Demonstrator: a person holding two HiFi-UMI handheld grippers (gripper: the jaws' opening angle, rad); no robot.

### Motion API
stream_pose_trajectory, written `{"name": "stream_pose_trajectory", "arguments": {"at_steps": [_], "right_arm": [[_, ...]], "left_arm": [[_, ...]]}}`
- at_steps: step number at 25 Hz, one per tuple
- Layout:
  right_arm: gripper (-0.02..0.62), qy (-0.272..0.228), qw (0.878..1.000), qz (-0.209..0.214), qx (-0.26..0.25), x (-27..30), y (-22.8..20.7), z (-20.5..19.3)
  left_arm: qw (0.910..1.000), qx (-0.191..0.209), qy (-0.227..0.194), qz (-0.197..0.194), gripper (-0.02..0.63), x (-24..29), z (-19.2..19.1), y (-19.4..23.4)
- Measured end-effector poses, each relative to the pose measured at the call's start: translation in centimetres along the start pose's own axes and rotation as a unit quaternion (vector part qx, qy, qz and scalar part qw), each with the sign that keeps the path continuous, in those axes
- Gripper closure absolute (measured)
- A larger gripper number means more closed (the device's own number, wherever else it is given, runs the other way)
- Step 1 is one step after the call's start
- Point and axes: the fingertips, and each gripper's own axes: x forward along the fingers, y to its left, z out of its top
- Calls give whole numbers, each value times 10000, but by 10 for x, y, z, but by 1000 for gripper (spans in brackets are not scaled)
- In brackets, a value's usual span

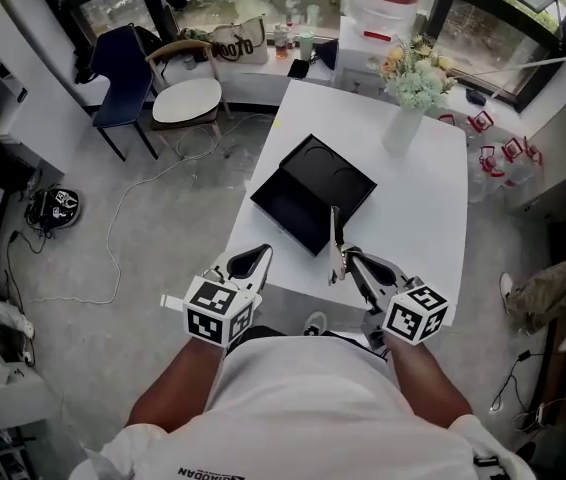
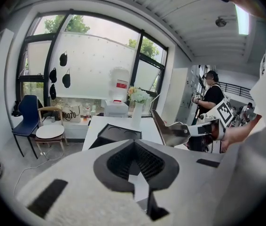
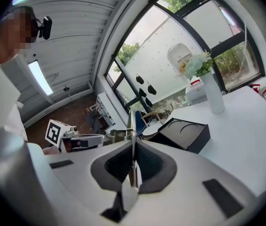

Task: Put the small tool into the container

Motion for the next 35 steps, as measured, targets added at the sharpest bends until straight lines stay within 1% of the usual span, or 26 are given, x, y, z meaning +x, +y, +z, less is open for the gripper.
{"name": "stream_pose_trajectory", "arguments": {"at_steps": [4,8,11,17,20,26,32,35], "right_arm": [[586,111,9999,54,51,3,-17,2],[586,137,9999,36,49,12,-20,6],[586,149,9999,-34,7,20,-22,9],[586,41,9996,-295,15,32,-16,21],[586,8,9992,-388,-7,39,-11,25],[586,22,9983,-584,-48,60,-9,25],[586,261,9949,-865,-445,83,-13,15],[586,347,9937,-978,-431,91,-20,11]], "left_arm": [[9999,-86,66,120,597,7,-4,-3],[9996,-177,125,153,597,8,-8,7],[9998,-133,116,62,597,15,-2,14],[9993,106,151,-311,597,23,18,26],[9990,168,129,-391,597,25,27,38],[9980,189,182,-574,597,26,26,60],[9980,128,248,-564,597,21,18,87],[9981,140,286,-522,597,22,17,101]]}}
